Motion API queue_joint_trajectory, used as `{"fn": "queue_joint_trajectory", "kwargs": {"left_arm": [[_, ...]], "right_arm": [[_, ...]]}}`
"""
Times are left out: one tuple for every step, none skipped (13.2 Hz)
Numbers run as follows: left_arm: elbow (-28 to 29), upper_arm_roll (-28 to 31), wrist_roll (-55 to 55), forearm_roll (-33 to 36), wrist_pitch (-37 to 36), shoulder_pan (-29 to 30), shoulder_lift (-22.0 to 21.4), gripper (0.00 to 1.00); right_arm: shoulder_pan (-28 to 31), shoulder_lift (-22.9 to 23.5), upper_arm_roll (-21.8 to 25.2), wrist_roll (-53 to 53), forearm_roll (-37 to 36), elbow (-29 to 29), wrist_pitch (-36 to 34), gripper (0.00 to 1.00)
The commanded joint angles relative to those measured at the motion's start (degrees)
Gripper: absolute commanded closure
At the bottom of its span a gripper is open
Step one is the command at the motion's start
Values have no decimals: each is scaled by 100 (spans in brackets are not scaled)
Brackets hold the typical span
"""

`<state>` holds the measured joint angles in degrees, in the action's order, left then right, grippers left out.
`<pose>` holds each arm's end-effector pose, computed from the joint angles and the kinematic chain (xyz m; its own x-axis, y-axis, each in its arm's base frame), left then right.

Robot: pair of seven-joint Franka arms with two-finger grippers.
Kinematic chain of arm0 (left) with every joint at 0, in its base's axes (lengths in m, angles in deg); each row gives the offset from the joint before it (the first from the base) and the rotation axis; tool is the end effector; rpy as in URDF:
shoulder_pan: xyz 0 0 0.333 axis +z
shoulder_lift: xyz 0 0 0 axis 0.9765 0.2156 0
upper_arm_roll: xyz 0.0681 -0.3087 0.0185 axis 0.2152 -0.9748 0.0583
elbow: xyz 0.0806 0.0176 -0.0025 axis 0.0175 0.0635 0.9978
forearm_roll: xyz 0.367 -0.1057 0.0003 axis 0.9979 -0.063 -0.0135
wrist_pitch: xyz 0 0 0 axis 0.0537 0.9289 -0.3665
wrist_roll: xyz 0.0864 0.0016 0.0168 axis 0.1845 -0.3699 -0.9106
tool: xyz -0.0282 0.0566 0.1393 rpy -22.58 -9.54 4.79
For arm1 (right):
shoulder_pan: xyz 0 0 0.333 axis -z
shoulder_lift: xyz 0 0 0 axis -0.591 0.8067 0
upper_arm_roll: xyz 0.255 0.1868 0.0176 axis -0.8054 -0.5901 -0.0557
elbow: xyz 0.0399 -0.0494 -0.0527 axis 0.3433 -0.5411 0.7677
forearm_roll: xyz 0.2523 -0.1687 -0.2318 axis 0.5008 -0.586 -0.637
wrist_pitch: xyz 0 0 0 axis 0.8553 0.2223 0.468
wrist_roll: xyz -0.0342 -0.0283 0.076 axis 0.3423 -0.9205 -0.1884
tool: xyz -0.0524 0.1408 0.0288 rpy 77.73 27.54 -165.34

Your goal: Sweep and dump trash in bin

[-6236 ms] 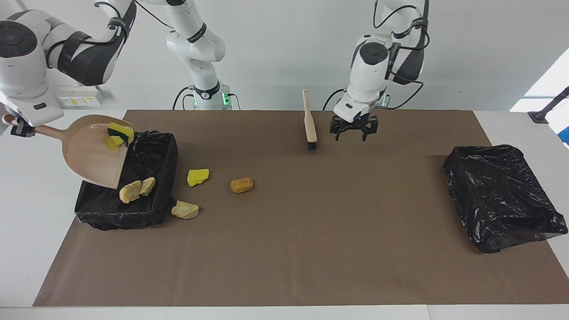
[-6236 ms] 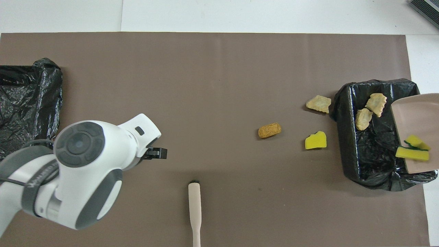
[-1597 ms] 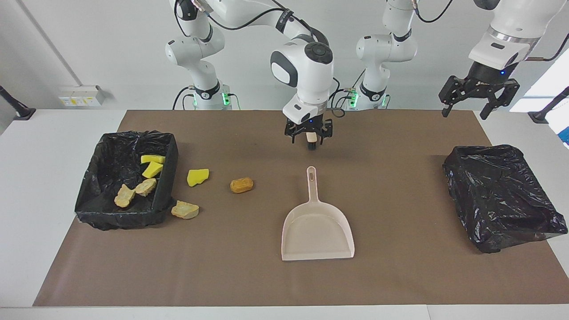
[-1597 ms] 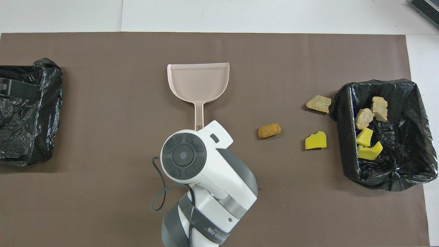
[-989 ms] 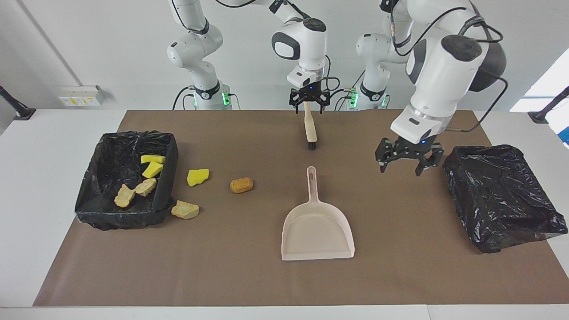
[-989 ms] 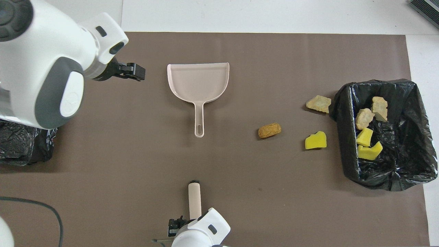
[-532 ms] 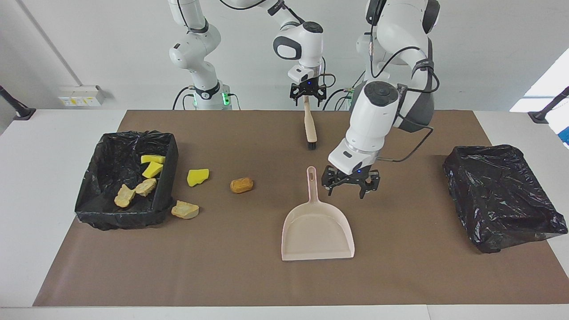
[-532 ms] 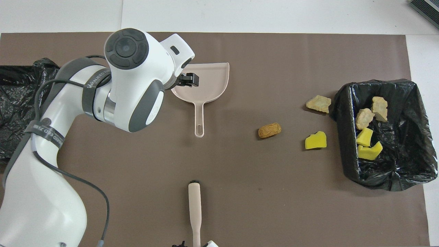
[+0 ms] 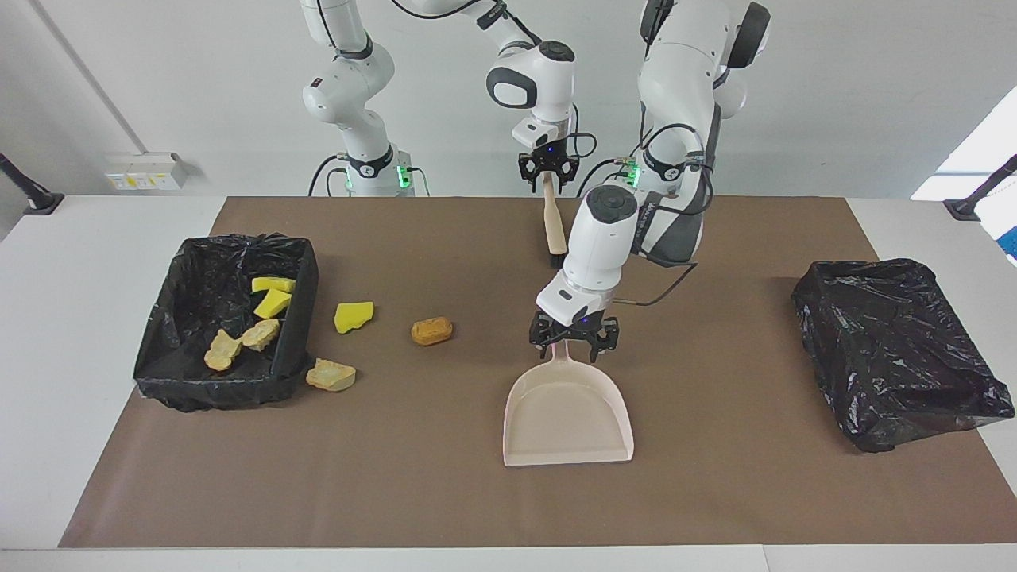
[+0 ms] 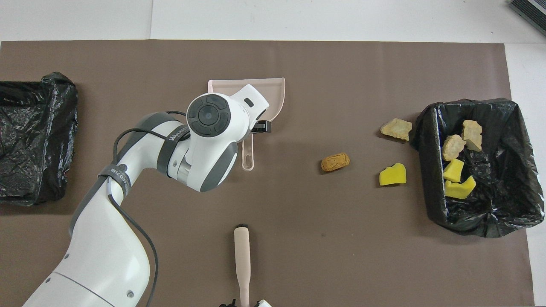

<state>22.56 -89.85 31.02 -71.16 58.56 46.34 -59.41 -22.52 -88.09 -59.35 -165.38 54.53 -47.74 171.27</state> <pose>0.5830 -0.3729 0.3067 0.9776 -0.0964 0.1869 -0.1153 -0.9890 0.0931 0.1873 0.4537 0.2956 0.9939 -0.0970 0.0521 -0.0957 -0.9951 -0.0262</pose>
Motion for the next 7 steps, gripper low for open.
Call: {"fn": "queue_joint_trajectory", "kwargs": {"left_arm": [[257, 82, 78, 36, 186, -105, -88, 0], [239, 91, 69, 71, 203, -87, -88, 0], [178, 91, 78, 89, 238, -87, -79, 0], [177, 91, 78, 89, 247, -78, -79, 0], [169, 99, 78, 98, 248, -78, -79, 5], [134, 100, 78, 98, 248, -78, -79, 8], [125, 100, 78, 98, 213, -78, -88, 14]], "right_arm": [[-5, -39, 13, -1, 74, 16, 115, 51], [-5, -30, 13, 8, 74, 24, 106, 68], [-5, -39, 13, 16, 65, 24, 98, 85], [-5, -30, 13, 17, 56, 24, 89, 100], [-5, -30, 13, 25, 56, 33, 80, 100], [-5, -30, 22, 25, 21, 33, 36, 100], [21, -30, 30, 17, 4, 33, 19, 100]]}}
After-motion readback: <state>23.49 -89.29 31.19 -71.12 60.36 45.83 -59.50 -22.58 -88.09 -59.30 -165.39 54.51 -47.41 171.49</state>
